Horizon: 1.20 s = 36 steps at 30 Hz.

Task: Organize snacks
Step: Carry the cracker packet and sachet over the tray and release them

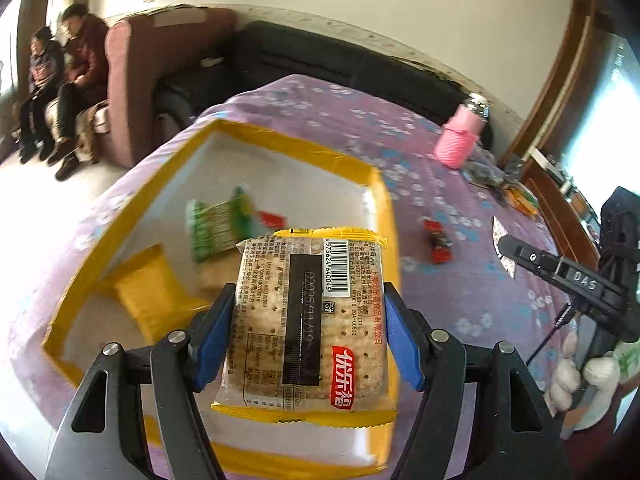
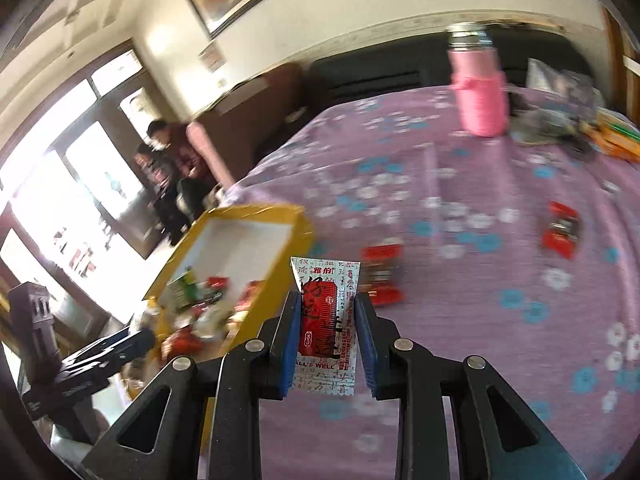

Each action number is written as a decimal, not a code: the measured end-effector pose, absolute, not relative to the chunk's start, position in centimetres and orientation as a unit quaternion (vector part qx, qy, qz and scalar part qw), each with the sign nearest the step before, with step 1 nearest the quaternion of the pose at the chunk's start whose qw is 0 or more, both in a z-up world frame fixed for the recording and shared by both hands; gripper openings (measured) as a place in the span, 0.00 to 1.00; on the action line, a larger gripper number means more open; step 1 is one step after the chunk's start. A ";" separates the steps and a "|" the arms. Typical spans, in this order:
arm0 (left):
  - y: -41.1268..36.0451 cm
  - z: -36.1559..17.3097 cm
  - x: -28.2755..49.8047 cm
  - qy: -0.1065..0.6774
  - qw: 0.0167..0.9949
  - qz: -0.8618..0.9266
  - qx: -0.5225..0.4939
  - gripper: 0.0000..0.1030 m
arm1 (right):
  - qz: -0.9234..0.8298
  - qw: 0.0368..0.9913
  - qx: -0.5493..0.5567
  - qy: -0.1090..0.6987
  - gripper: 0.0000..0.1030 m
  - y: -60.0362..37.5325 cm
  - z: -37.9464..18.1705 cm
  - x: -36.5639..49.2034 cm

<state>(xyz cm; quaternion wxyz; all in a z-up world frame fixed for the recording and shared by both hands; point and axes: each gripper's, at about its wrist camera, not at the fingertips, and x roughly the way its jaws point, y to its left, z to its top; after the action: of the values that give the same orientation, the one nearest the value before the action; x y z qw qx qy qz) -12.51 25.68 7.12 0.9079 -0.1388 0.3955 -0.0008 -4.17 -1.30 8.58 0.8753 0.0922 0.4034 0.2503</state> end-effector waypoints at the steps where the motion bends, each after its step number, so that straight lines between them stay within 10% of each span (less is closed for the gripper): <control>1: 26.1 6.9 -12.5 0.397 0.907 0.003 -0.140 0.67 | 0.260 0.872 0.086 0.407 0.26 0.0 8.6 -4.1; 36: 29.0 4.4 -12.5 0.436 0.885 0.008 -0.162 0.68 | 0.294 0.829 0.010 0.476 0.40 16.3 5.3 1.3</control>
<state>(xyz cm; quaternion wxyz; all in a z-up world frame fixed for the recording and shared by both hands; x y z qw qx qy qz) -12.46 29.02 4.45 0.8852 -0.1621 0.4360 0.0076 1.34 16.28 5.29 0.8289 0.0100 0.4756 0.2942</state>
